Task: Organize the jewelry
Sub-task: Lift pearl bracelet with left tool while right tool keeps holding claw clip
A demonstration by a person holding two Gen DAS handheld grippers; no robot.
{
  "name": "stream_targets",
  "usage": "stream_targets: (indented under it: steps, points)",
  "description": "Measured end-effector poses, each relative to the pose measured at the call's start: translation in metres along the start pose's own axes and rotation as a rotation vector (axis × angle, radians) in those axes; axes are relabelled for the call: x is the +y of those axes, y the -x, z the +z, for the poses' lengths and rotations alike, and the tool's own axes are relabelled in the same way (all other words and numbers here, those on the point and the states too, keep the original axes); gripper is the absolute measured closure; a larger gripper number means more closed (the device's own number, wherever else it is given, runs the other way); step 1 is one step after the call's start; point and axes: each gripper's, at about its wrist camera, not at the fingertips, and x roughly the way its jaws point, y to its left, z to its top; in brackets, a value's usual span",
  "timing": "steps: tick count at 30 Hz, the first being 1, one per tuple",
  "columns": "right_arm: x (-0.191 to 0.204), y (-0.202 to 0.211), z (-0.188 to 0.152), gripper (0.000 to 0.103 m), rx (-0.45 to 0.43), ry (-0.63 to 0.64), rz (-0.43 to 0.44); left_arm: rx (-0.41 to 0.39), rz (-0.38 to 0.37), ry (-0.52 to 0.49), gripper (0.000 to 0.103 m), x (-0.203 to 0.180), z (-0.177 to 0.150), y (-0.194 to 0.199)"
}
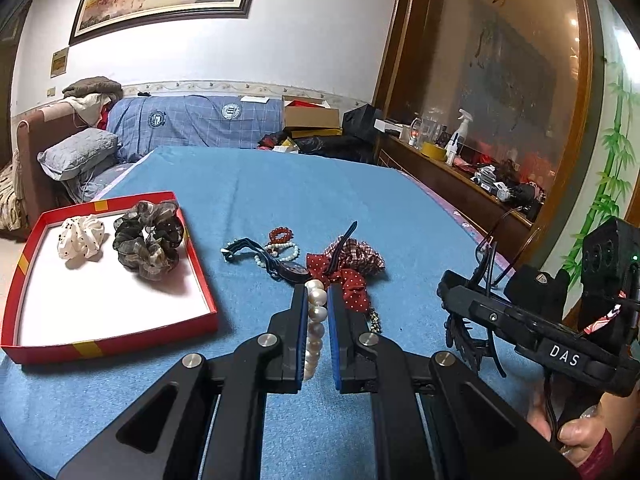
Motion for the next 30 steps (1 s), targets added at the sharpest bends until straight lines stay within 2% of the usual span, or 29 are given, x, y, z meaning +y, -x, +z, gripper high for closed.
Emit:
stream_targets:
  steps: [30]
  points:
    - [0.009,-0.001,-0.001,0.057,0.018,0.017,-0.001,-0.024,-0.001,0.014,0.094,0.009,0.003,0.012]
